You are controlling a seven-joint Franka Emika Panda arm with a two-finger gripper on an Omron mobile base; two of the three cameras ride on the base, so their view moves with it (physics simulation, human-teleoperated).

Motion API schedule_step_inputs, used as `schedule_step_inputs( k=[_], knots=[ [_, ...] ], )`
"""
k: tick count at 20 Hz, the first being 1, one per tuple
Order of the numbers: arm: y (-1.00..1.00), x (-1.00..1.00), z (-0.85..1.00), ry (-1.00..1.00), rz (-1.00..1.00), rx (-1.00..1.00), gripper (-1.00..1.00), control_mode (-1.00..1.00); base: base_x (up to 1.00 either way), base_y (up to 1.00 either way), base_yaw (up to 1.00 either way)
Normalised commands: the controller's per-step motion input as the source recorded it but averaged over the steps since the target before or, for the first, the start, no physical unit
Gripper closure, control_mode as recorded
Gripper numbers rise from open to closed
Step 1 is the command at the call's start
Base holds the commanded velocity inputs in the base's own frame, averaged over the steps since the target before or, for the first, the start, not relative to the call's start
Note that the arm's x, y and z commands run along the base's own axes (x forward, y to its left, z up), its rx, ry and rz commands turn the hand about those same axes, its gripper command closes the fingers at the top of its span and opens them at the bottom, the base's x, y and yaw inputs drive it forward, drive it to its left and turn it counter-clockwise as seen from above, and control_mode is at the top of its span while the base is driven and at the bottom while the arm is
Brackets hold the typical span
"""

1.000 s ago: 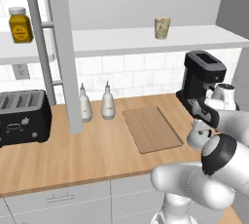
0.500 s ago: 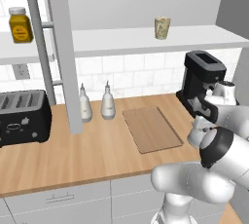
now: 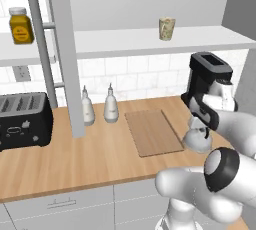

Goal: Pick the kettle from the counter and place it on the tray. Then pick the mug from the cabinet and place it on the tray. Then close the cabinet doors.

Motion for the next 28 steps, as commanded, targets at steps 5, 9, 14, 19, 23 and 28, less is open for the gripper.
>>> schedule_step_inputs(
  k=[5,9,14,19,23,28],
  knots=[
    [0.7,0.0,0.66,-0.24,0.04,0.0,1.0,-1.0,0.0,0.0,0.0],
    [0.56,0.0,0.38,-0.12,0.0,0.0,1.0,-1.0,0.0,0.0,0.0],
    [0.39,0.09,0.01,-0.05,0.0,0.0,1.0,-1.0,0.0,0.0,0.0],
    [0.3,0.19,0.0,-0.06,0.0,0.0,1.0,-1.0,0.0,0.0,0.0],
    [0.28,0.32,0.0,-0.09,0.0,0.0,1.0,-1.0,0.0,0.0,0.0],
    [0.36,0.48,0.0,-0.14,0.0,0.0,1.0,-1.0,0.0,0.0,0.0]
  ],
)
